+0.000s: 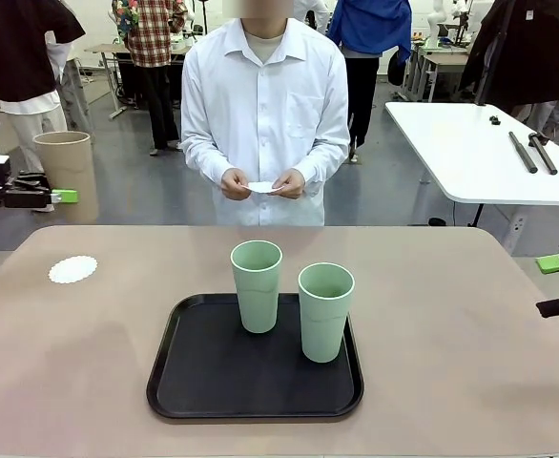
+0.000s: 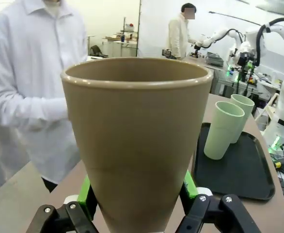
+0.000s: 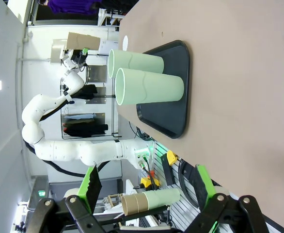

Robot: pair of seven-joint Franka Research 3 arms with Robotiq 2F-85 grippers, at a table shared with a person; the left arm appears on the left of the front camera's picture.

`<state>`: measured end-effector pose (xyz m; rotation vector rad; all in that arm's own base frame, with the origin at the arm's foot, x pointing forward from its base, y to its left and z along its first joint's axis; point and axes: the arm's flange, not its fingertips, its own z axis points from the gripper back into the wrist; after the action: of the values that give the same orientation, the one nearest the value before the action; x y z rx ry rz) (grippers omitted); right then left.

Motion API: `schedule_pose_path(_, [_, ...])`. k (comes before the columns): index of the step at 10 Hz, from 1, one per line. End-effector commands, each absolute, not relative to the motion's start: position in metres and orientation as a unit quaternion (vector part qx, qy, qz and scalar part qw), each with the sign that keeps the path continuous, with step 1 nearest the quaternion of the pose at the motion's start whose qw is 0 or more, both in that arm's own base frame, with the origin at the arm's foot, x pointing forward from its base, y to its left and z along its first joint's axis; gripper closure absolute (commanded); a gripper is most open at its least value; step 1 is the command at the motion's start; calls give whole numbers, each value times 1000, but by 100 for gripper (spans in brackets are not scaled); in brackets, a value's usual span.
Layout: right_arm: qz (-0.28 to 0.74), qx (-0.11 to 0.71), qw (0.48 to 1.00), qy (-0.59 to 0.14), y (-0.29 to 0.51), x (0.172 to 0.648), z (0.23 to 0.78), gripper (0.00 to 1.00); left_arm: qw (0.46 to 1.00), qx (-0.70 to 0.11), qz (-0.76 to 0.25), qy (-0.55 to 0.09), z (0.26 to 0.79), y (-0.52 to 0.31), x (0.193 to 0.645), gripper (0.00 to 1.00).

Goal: Place coasters on the table and set cups on them.
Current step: Pick up one Reusable plastic cup and place it on a coaster set by the human.

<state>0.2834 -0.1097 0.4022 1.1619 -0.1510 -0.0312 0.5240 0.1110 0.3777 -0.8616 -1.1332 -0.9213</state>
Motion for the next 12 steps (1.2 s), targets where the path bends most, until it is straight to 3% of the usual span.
schedule_pose_path(1, [-14, 555, 829, -74, -110, 284, 402, 0, 657, -389, -390, -515, 371, 132, 526, 17])
schedule_pose_path(7, [-14, 555, 829, -74, -110, 284, 402, 0, 660, -376, -370, -535, 348, 165, 510, 17])
schedule_pose_path(12, [-14, 555, 829, -74, -110, 284, 402, 0, 673, -391, -364, -512, 339, 170, 512, 17])
